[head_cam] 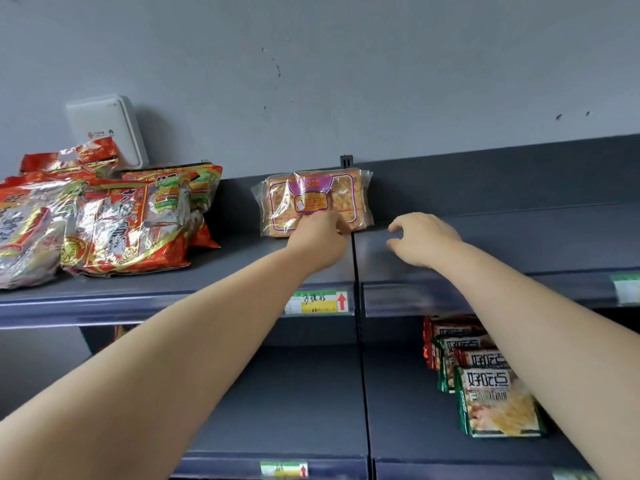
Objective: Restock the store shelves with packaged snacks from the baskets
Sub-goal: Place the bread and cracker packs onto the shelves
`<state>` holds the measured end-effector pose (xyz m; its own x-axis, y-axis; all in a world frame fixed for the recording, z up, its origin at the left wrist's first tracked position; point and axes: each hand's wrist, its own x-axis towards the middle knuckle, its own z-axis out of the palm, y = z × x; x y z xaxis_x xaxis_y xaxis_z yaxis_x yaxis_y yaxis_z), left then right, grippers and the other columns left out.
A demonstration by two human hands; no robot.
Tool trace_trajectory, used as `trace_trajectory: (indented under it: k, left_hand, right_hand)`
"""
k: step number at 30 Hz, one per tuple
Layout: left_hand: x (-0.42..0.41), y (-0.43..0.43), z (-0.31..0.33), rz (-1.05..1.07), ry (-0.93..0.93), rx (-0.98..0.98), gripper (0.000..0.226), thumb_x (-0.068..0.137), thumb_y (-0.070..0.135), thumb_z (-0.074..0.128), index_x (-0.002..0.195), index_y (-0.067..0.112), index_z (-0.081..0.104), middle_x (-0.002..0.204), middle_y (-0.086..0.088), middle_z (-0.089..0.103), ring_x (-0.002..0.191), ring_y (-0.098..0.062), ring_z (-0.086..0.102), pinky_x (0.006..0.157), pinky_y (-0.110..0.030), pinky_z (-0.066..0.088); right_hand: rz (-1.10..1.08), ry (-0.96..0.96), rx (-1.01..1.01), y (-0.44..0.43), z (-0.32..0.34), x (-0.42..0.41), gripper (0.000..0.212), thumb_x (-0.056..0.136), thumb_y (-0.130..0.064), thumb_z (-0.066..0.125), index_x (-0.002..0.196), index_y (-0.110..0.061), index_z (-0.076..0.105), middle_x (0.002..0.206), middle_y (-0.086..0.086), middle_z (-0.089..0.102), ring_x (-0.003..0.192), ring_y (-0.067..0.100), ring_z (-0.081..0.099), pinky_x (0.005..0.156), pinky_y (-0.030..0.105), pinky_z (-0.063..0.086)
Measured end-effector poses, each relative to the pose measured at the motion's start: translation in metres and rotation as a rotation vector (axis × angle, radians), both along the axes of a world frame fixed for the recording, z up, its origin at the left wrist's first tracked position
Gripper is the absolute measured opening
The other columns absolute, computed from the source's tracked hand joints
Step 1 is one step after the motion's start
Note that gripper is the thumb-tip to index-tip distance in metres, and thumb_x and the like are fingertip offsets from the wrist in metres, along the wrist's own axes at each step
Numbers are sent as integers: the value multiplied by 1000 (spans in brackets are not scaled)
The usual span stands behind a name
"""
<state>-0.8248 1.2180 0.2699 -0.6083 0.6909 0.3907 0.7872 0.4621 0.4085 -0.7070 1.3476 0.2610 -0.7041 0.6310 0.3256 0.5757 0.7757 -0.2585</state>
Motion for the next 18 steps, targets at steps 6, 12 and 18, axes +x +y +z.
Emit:
trace_trajectory:
  k: [6,12,18]
  left_hand:
    - [40,-40,-20,14,139,-53,38,93,7,52,127,22,58,140,-3,50,129,-26,42,97,-40,46]
    - [95,-85,-63,-48,175,-110,40,94,11,51,133,20,54,141,-3,47,130,-27,36,95,-41,43]
    - [145,-109,-126,-60,107,-356,56,94,18,53,148,25,37,150,-2,35,139,-29,26,103,-44,36]
  right_hand:
    - [-23,43,83,-46,-24,42,42,98,-39,49,138,-25,49,142,4,49,131,28,42,98,40,40]
    - [-6,72,93,-95,-64,97,45,96,-31,53,139,-22,48,142,2,48,132,25,40,99,41,41]
    - [-41,-84,-30,-120,-128,171,49,95,-30,53,143,-22,44,148,0,43,136,23,37,100,38,40]
